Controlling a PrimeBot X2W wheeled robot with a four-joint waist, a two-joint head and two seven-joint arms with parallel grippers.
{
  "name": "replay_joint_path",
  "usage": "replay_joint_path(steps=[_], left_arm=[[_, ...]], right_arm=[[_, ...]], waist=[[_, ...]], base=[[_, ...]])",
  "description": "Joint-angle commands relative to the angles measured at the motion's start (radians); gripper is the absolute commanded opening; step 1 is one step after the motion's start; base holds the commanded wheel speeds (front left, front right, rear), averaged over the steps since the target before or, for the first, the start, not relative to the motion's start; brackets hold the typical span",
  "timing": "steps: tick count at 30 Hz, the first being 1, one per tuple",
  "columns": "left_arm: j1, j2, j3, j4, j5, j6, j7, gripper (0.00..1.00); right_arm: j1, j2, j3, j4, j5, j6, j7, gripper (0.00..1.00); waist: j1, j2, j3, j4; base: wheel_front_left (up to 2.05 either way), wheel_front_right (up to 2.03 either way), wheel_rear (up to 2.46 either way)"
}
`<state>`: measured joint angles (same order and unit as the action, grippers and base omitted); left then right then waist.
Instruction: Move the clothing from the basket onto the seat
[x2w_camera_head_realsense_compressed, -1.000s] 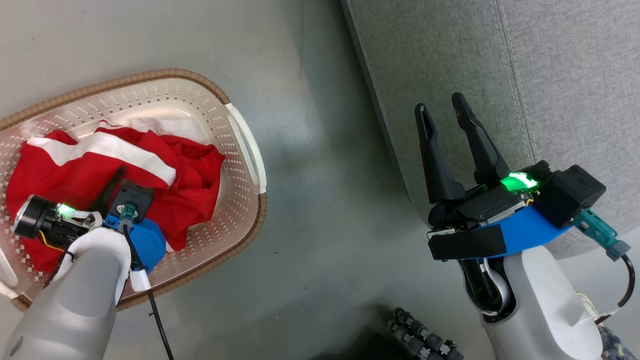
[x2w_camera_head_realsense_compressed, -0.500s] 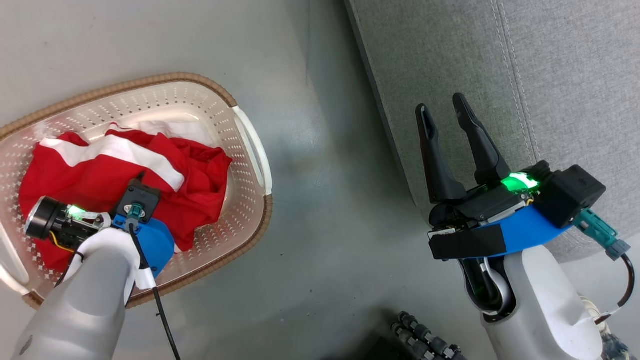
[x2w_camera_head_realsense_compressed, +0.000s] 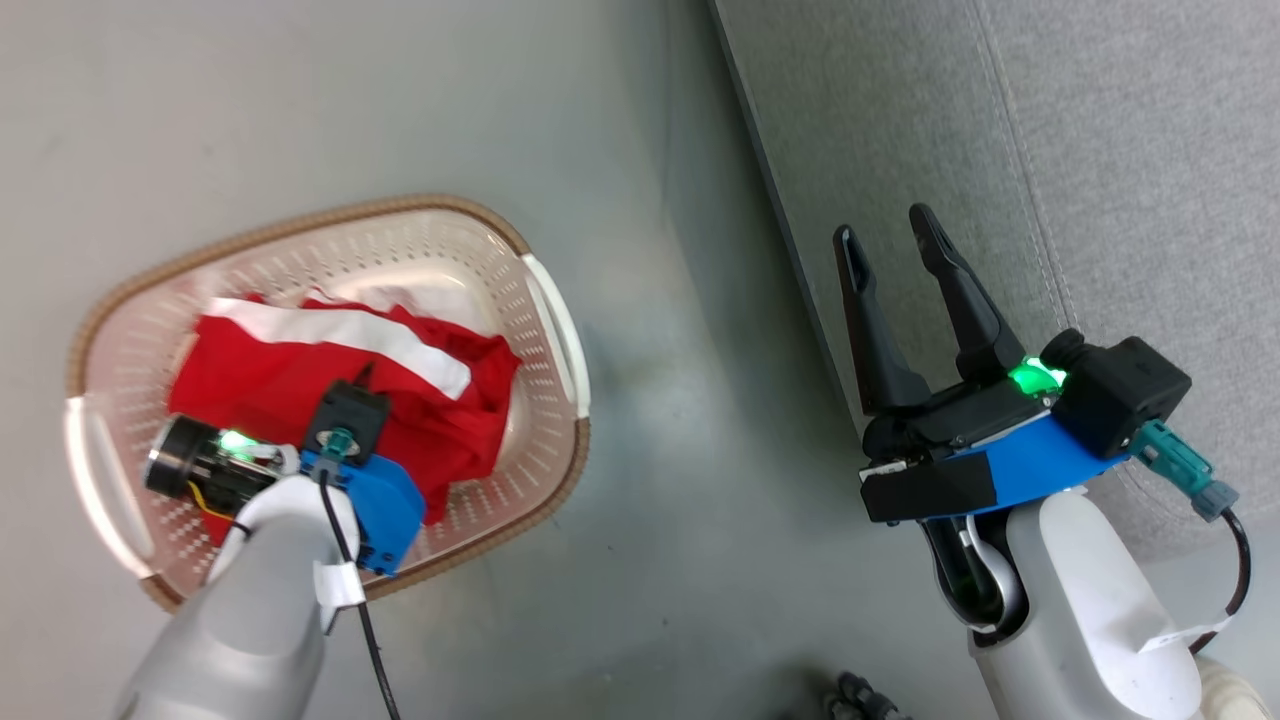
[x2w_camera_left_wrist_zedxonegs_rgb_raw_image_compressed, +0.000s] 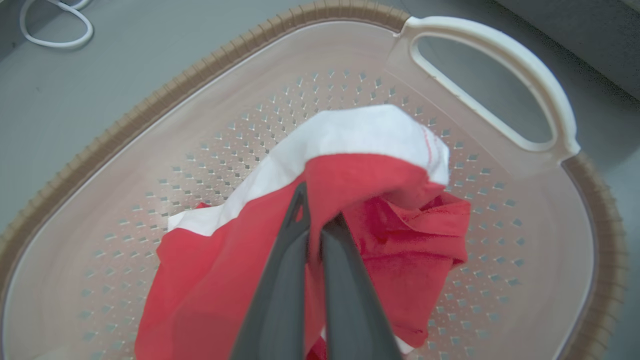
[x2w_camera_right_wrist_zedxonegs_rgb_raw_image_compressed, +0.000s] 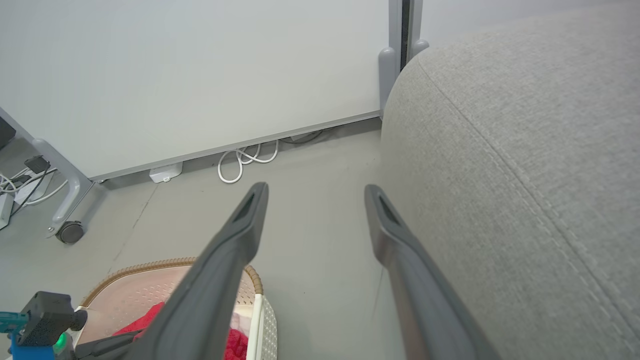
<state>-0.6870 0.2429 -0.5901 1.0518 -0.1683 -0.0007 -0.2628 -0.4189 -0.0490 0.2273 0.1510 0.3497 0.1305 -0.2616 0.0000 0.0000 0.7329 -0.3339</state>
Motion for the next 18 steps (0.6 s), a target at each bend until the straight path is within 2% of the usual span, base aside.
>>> replay_joint_path(steps=[1, 8, 18], left_arm=[[0.018, -0.013, 0.008, -0.018, -0.01, -0.009, -0.003, 0.0], [0.087, -0.064, 0.015, -0.087, -0.031, -0.042, -0.003, 0.0], [0.166, -0.111, 0.019, -0.165, -0.039, -0.08, -0.003, 0.0]], right_arm=[[0.014, -0.003, -0.007, 0.014, -0.016, 0.0, -0.005, 1.0], [0.059, -0.003, -0.016, 0.073, -0.069, 0.0, -0.004, 1.0], [0.128, -0.003, -0.018, 0.148, -0.097, 0.0, -0.004, 1.0]], waist=[[0.0, 0.0, -0.061, 0.039], [0.0, 0.0, -0.213, 0.106], [0.0, 0.0, -0.417, 0.162]], base=[[0.0, 0.0, 0.0], [0.0, 0.0, 0.0], [0.0, 0.0, 0.0]])
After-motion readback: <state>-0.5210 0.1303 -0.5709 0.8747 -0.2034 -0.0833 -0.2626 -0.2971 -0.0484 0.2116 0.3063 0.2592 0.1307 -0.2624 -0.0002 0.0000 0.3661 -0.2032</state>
